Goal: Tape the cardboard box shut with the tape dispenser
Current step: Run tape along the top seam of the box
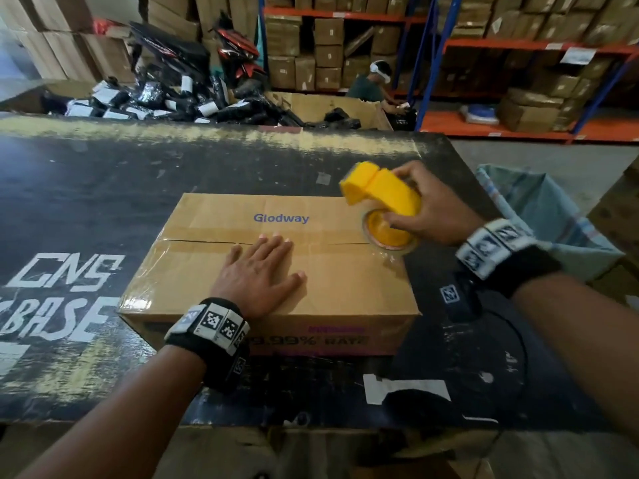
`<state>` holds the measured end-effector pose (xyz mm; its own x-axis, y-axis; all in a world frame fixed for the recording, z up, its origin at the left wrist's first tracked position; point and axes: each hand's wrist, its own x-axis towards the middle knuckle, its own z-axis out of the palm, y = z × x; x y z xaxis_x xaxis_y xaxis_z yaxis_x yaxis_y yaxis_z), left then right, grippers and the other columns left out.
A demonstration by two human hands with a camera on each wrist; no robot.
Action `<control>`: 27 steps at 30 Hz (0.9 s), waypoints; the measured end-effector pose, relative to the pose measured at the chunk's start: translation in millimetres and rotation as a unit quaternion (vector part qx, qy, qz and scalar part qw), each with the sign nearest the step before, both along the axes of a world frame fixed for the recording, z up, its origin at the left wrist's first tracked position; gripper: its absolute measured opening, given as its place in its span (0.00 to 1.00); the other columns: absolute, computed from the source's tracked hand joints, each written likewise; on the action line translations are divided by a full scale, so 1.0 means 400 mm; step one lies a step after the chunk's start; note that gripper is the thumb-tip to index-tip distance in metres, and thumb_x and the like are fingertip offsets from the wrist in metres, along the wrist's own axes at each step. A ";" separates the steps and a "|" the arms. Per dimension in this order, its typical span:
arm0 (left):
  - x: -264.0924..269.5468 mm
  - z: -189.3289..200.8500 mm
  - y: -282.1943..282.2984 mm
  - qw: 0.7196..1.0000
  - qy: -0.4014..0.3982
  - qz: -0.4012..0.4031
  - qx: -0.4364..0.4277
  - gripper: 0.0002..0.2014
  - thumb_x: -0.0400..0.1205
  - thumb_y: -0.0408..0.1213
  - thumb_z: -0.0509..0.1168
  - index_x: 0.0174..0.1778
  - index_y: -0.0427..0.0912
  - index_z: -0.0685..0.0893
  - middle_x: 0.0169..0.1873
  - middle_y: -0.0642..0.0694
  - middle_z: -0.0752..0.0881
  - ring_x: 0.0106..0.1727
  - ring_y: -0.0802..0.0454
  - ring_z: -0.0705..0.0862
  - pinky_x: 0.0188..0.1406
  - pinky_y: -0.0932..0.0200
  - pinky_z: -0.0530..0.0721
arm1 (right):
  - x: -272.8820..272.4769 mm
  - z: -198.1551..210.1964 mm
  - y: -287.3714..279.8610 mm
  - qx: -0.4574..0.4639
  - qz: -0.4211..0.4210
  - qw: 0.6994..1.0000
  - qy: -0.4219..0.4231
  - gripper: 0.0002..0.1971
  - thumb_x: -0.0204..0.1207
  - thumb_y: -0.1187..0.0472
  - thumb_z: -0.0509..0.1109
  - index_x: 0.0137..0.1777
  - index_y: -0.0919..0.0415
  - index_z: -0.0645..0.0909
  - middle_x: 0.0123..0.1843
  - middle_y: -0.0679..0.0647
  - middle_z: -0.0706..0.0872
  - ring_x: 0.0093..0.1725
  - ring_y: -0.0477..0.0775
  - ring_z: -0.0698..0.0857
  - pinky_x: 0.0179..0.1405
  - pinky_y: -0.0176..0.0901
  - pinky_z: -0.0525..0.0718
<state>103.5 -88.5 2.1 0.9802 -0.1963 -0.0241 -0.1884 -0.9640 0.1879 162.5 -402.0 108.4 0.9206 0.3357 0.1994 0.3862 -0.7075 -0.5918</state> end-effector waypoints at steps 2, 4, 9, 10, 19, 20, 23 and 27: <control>0.000 0.001 0.001 1.000 0.000 -0.001 -0.006 0.41 0.80 0.73 0.41 0.89 0.60 0.49 0.90 0.57 0.50 0.91 0.55 0.47 0.89 0.38 0.45 | 0.053 -0.010 0.082 -0.048 0.038 0.998 0.018 0.33 0.67 0.50 0.82 0.70 0.51 0.71 0.60 0.49 0.81 0.56 0.54 0.84 0.49 0.51 0.84; -0.001 0.003 0.000 1.000 0.006 -0.006 -0.015 0.40 0.81 0.72 0.43 0.90 0.60 0.49 0.91 0.56 0.48 0.91 0.55 0.46 0.89 0.38 0.43 | 0.086 -0.032 0.127 -0.076 0.063 0.995 0.023 0.31 0.67 0.49 0.81 0.67 0.49 0.72 0.57 0.50 0.83 0.53 0.55 0.86 0.44 0.48 0.84; -0.002 0.041 0.096 0.998 0.053 0.010 -0.026 0.43 0.81 0.72 0.51 0.90 0.58 0.47 0.90 0.52 0.41 0.91 0.50 0.41 0.88 0.37 0.40 | 0.127 -0.046 0.131 -0.136 0.074 0.987 0.034 0.26 0.68 0.42 0.79 0.61 0.50 0.75 0.51 0.48 0.85 0.49 0.51 0.86 0.42 0.48 0.83; -0.007 0.049 0.133 0.998 0.046 0.027 -0.013 0.44 0.80 0.73 0.50 0.90 0.57 0.47 0.90 0.53 0.41 0.91 0.51 0.42 0.88 0.36 0.40 | 0.121 -0.044 0.115 -0.144 0.069 0.986 0.039 0.26 0.69 0.42 0.78 0.61 0.51 0.75 0.51 0.49 0.85 0.48 0.50 0.85 0.44 0.51 0.84; -0.011 0.054 0.320 0.999 0.041 0.020 0.011 0.46 0.77 0.78 0.43 0.89 0.58 0.52 0.90 0.57 0.54 0.90 0.54 0.55 0.88 0.42 0.54 | 0.158 0.015 0.341 -0.085 0.156 0.984 0.032 0.25 0.69 0.41 0.78 0.61 0.51 0.76 0.51 0.47 0.84 0.48 0.48 0.84 0.43 0.50 0.83; -0.007 0.057 0.328 0.999 0.046 0.017 0.008 0.46 0.76 0.78 0.44 0.89 0.59 0.53 0.90 0.58 0.55 0.89 0.54 0.57 0.87 0.42 0.56 | 0.163 0.014 0.396 -0.077 0.175 0.981 0.024 0.25 0.71 0.42 0.78 0.61 0.52 0.76 0.50 0.47 0.84 0.47 0.47 0.84 0.42 0.48 0.82; -0.005 0.090 0.355 0.996 0.085 -0.003 -0.019 0.43 0.76 0.76 0.49 0.87 0.63 0.57 0.89 0.61 0.58 0.88 0.54 0.61 0.85 0.40 0.61 | 0.171 0.003 0.540 -0.070 0.223 0.972 0.017 0.26 0.72 0.41 0.77 0.62 0.53 0.75 0.49 0.49 0.84 0.46 0.48 0.85 0.40 0.50 0.83; 0.031 0.142 0.432 0.934 0.136 0.069 -0.324 0.22 0.84 0.49 0.67 0.75 0.57 0.75 0.73 0.52 0.84 0.74 0.52 0.82 0.76 0.42 0.78 | 0.169 -0.038 0.616 -0.089 0.243 0.966 0.018 0.27 0.71 0.39 0.76 0.63 0.52 0.74 0.49 0.51 0.86 0.44 0.48 0.86 0.39 0.55 0.85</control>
